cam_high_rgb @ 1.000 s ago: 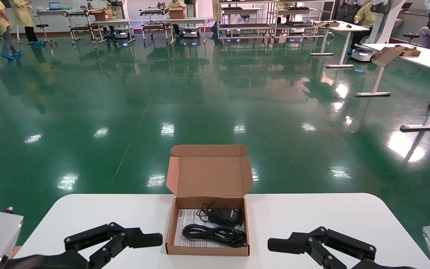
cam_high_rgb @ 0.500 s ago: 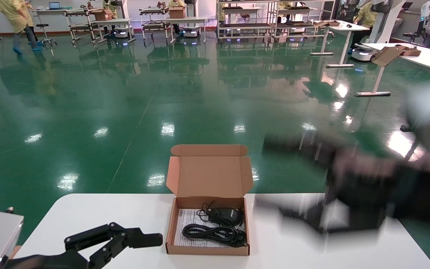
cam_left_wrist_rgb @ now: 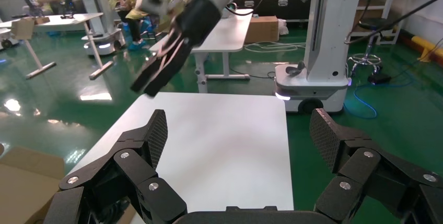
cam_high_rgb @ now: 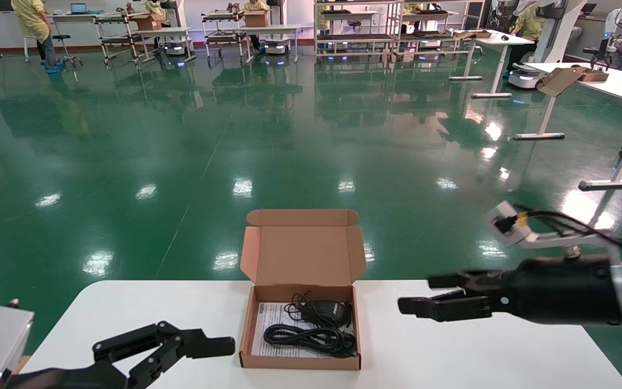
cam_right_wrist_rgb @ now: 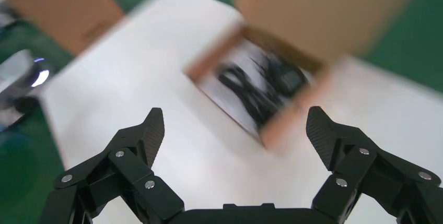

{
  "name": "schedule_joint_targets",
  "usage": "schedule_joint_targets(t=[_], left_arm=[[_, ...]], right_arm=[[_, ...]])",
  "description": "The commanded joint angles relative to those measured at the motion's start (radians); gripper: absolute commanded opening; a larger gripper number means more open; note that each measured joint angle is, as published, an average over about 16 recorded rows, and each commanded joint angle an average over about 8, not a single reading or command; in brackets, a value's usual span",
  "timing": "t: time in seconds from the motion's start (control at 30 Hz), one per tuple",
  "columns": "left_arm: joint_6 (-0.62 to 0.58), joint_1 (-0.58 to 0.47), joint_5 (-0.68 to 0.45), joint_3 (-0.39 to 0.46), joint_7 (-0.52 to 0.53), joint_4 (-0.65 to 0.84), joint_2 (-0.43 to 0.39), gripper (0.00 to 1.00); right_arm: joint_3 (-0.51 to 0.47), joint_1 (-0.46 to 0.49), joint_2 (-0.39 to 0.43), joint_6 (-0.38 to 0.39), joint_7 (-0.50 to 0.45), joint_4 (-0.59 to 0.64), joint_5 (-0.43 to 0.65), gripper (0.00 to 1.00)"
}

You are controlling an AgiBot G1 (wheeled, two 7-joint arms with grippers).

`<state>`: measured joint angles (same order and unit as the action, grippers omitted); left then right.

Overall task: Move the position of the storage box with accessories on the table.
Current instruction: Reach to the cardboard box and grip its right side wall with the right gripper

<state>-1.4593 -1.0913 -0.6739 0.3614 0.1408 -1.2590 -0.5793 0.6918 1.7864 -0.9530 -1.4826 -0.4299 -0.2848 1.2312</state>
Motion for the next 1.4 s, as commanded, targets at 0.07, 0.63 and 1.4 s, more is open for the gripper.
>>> schedule_joint_targets(t=[0.07, 0.63, 1.4], left_arm=[[0.0, 0.0, 0.0, 0.0, 0.0, 0.0, 0.0, 1.0], [0.0, 0.0, 0.0, 0.0, 0.0, 0.0, 0.0, 1.0], [0.0, 0.0, 0.0, 0.0, 0.0, 0.0, 0.0, 1.0]], right_arm=[[0.035, 0.031, -0.042, 0.037, -0.044, 0.091, 0.056, 1.0], [0.054, 0.052, -0.061, 0.098, -0.087, 0.186, 0.091, 1.0], [0.175, 0.065, -0.362, 0.41, -0.501, 0.323, 0.266, 1.0]])
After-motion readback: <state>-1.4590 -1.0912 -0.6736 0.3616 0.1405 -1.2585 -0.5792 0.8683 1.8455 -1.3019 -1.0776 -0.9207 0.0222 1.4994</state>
